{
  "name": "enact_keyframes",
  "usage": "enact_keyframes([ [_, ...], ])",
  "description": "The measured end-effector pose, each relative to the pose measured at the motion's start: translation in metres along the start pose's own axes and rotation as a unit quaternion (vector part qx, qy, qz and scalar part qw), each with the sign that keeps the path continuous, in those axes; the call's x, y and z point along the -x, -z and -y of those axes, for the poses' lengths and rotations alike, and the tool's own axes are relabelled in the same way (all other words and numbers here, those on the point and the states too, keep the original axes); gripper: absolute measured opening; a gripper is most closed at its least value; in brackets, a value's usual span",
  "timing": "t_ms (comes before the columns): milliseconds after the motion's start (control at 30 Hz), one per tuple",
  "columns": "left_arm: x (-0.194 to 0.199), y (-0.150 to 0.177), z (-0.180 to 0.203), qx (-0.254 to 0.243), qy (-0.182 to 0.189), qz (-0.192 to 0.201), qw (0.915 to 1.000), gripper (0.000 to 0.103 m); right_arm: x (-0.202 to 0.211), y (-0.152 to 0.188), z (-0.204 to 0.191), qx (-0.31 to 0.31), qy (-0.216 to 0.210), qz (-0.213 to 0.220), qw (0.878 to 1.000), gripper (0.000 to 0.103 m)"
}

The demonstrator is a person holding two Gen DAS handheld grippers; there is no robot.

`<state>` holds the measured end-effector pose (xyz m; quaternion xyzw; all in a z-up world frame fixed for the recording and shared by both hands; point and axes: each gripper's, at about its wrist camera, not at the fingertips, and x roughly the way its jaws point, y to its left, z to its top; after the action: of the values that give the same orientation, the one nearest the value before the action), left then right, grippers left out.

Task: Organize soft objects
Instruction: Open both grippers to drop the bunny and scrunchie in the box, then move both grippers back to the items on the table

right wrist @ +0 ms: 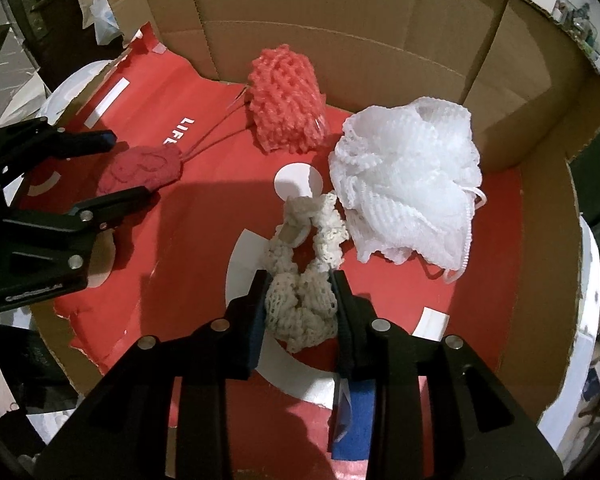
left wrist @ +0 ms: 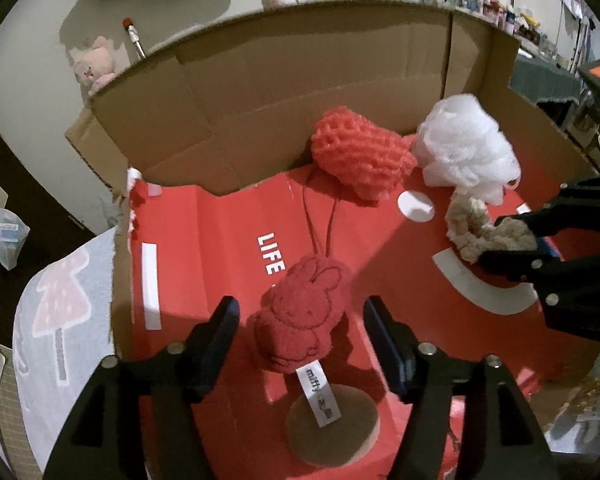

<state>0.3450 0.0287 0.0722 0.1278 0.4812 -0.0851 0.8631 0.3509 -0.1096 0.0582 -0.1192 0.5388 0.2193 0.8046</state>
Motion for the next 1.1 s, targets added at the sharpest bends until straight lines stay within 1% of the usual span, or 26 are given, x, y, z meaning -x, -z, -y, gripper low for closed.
enact_keyframes([
  [100,0.015,0.004,-0.001,0.008,0.007,0.017,0.9998,0.073,0.005,0.001,0.002,-0.002,0.0,0.003,1.0,0.03],
  [167,0.025,0.005,0.0,0.012,0.013,0.027,0.9995,0.075,0.01,0.002,0.002,-0.003,0.005,0.007,1.0,0.034],
  [200,0.029,0.006,0.0,0.014,0.014,0.032,0.9993,0.076,0.012,0.003,0.003,-0.004,0.004,0.009,1.0,0.053],
  [233,0.037,0.008,0.001,0.016,0.016,0.041,0.9989,0.076,0.017,0.004,0.003,-0.005,0.003,0.017,1.0,0.069],
  [333,0.052,0.014,0.001,0.02,0.023,0.058,0.9978,0.079,0.03,0.007,0.001,-0.003,0.014,0.035,0.999,0.069],
  [400,0.063,0.017,-0.001,0.028,0.028,0.073,0.9966,0.082,0.038,0.01,0.001,-0.007,0.008,0.043,0.999,0.069],
  [500,0.082,0.024,-0.001,0.04,0.032,0.093,0.9943,0.084,0.057,0.015,-0.002,-0.002,0.018,0.057,0.998,0.069],
  [533,0.092,0.028,0.0,0.043,0.032,0.104,0.9932,0.087,0.066,0.019,-0.004,-0.002,0.019,0.064,0.998,0.069],
  [667,0.122,0.043,0.005,0.05,0.032,0.138,0.9886,0.093,0.101,0.035,-0.011,0.0,0.019,0.095,0.995,0.069],
  [733,0.137,0.051,0.008,0.054,0.029,0.156,0.9859,0.098,0.123,0.045,-0.013,0.002,0.023,0.115,0.993,0.071],
  [767,0.145,0.056,0.011,0.054,0.029,0.166,0.9842,0.098,0.13,0.049,-0.017,0.003,0.025,0.123,0.992,0.072],
  [833,0.159,0.063,0.014,0.053,0.033,0.183,0.9811,0.1,0.148,0.06,-0.025,0.004,0.029,0.148,0.989,0.076],
  [900,0.176,0.077,0.02,0.056,0.035,0.205,0.9764,0.103,0.164,0.073,-0.031,0.004,0.033,0.167,0.985,0.076],
  [1000,0.198,0.094,0.029,0.057,0.032,0.233,0.9702,0.103,0.189,0.097,-0.043,0.011,0.048,0.201,0.978,0.077],
  [1100,0.217,0.114,0.04,0.056,0.036,0.258,0.964,0.103,0.214,0.127,-0.055,0.011,0.066,0.241,0.968,0.082],
])
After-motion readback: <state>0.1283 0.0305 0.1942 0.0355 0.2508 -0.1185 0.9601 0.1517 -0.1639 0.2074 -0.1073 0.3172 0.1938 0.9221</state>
